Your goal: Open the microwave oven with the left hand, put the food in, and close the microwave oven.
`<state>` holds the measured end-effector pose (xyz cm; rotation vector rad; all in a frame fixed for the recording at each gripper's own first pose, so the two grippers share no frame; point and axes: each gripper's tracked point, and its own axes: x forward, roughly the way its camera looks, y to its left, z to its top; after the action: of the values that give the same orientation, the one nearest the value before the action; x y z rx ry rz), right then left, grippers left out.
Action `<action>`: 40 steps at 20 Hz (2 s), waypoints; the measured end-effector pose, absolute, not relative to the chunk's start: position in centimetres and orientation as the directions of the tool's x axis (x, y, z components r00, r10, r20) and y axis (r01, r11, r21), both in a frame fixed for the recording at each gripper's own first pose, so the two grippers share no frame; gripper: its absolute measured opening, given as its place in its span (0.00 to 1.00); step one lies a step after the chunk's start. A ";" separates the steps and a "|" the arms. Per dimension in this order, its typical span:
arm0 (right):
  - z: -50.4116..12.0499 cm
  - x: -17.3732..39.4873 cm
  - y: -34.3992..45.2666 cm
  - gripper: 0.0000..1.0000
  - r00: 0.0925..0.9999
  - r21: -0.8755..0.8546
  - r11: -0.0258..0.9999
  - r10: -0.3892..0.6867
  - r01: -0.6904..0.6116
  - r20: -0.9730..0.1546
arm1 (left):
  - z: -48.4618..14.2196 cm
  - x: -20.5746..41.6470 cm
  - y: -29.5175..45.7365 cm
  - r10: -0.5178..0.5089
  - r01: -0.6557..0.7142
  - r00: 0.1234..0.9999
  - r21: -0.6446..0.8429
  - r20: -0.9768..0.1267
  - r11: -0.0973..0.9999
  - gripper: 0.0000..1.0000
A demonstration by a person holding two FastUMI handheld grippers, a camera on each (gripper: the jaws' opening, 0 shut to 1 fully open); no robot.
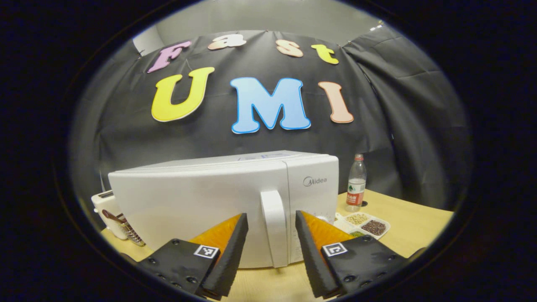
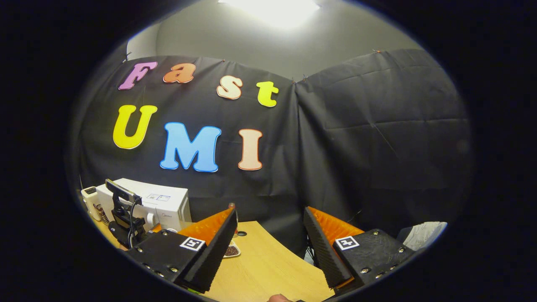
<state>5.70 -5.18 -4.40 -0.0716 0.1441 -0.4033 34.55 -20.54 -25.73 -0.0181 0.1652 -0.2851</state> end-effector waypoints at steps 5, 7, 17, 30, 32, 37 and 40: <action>-4.3 5.5 -5.3 0.97 0.919 -0.137 0.925 -0.372 0.356 -0.128 | -26.6 34.7 -21.4 -0.277 0.275 0.945 -0.033 -0.175 0.961 0.45; -4.2 5.3 -5.4 0.97 0.923 -0.136 0.928 -0.362 0.346 -0.129 | -26.5 34.5 -21.2 -0.267 0.266 0.946 -0.029 -0.183 0.963 0.31; -3.5 4.4 -6.7 0.97 0.955 -0.134 0.956 -0.275 0.260 -0.112 | -25.6 30.8 -19.8 -0.241 0.240 0.948 -0.031 -0.207 0.970 0.11; -2.7 2.2 -4.6 0.97 0.999 -0.021 0.999 0.033 -0.033 -0.039 | -25.2 20.1 -12.8 -0.091 0.098 0.954 0.011 -0.285 0.995 0.10; -2.9 1.7 -3.6 0.97 0.996 0.000 0.997 0.080 -0.080 -0.045 | -25.2 18.5 -11.1 -0.053 0.058 0.953 0.009 -0.298 0.998 0.10; -1.7 0.9 -0.4 0.97 0.989 -0.031 0.989 0.146 -0.146 -0.020 | -25.2 15.1 -7.2 -0.032 0.033 0.951 -0.001 -0.308 0.999 0.14; -0.9 0.5 2.7 0.97 0.988 -0.021 0.988 0.156 -0.156 -0.003 | -25.2 13.6 -5.0 -0.065 0.061 0.947 -0.023 -0.315 0.998 0.10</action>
<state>0.45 2.65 -0.86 -0.0214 0.0017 0.1568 13.58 -4.97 -25.22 -0.0134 0.3209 -0.0640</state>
